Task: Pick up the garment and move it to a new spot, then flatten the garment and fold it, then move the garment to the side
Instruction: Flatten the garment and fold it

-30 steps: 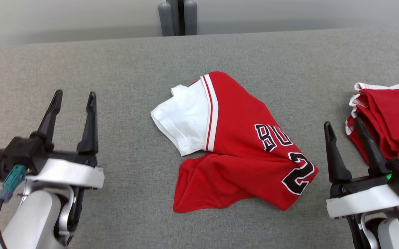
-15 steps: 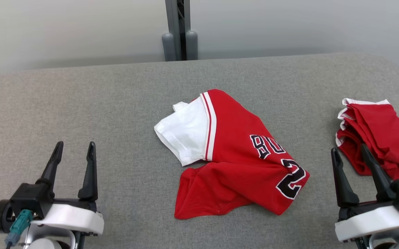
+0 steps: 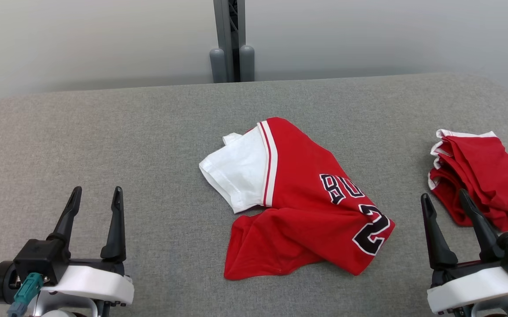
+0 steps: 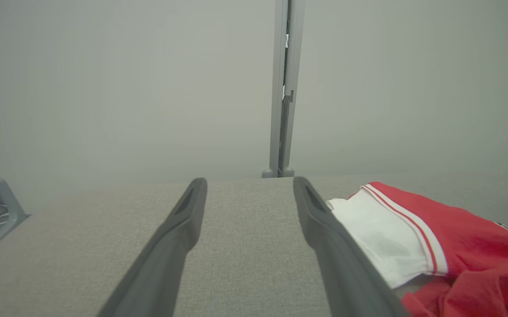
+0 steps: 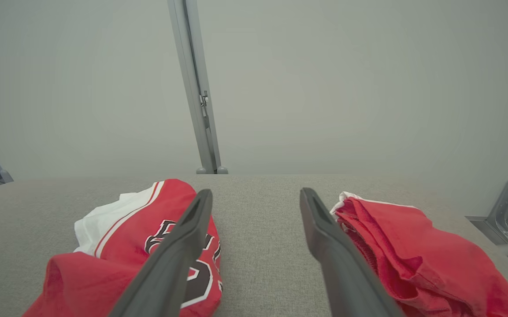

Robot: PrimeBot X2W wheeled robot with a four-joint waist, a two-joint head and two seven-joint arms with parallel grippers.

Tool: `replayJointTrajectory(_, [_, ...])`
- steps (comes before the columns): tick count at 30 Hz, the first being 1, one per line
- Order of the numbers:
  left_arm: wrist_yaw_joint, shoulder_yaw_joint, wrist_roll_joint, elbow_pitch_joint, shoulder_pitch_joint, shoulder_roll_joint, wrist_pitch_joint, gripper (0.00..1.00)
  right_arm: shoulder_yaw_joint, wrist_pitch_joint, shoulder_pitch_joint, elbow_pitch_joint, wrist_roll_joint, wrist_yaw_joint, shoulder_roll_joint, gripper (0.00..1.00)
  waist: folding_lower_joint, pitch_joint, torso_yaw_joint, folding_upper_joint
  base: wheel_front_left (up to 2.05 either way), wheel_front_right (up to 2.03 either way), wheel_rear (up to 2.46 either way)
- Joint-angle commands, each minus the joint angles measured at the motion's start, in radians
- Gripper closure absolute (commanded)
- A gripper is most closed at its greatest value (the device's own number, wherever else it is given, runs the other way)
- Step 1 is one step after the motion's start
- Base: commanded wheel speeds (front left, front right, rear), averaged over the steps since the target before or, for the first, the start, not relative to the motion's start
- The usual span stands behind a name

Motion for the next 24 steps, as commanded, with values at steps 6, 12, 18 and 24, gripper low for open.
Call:
replayJointTrajectory(6, [0.012, 0.000, -0.005, -0.010, 0.002, 0.004, 0.002, 0.00, 0.007, 0.006, 0.003, 0.000, -0.001, 0.000, -0.006, 0.00, 0.0000, 0.001, 0.000, 0.0000, 0.00, 0.00, 0.00])
replayJointTrajectory(12, [0.013, -0.006, -0.005, -0.012, -0.013, 0.000, 0.005, 0.00, 0.023, 0.008, -0.021, 0.001, 0.013, 0.000, -0.006, 0.00, 0.0000, 0.006, 0.009, 0.0000, 0.00, 0.00, 0.00])
replayJointTrajectory(18, [0.001, -0.021, 0.000, -0.014, -0.050, -0.015, -0.001, 0.00, 0.133, 0.052, -0.120, 0.024, 0.031, 0.000, -0.005, 0.00, 0.0000, 0.032, 0.055, 0.0000, 0.00, 0.00, 0.00])
replayJointTrajectory(24, [-0.011, -0.034, -0.002, 0.001, -0.079, -0.032, -0.011, 0.00, 0.303, 0.156, -0.298, 0.101, -0.007, 0.000, -0.015, 0.00, 0.0000, 0.066, 0.109, 0.0000, 0.00, 0.00, 0.00])
